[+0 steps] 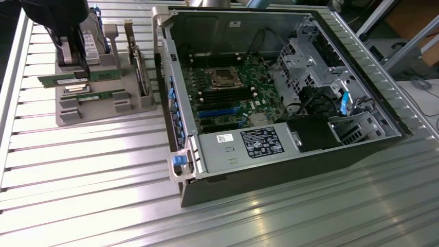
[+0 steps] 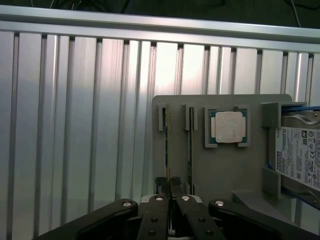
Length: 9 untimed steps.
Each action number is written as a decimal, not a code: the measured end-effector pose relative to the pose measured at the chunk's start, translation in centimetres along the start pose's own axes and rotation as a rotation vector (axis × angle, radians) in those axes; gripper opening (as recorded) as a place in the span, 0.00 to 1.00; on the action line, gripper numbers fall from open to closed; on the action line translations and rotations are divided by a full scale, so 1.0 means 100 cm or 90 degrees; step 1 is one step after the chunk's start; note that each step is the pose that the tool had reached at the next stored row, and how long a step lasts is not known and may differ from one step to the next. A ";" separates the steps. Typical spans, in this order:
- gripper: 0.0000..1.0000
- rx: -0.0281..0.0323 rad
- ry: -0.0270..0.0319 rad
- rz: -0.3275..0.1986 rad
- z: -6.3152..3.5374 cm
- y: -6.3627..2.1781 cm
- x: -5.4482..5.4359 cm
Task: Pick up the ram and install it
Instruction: 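Pick up the ram and move it above insertion slot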
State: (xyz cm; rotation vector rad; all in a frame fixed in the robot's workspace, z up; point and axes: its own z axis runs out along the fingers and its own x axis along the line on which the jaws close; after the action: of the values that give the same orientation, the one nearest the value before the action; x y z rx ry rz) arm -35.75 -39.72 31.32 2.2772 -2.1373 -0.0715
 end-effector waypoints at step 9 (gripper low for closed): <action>0.12 0.0000 0.0000 0.000 -0.0045 0.0002 0.000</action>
State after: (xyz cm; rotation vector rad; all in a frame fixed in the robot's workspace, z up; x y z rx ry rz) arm -35.75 -39.76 31.78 2.2772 -2.1373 -0.0715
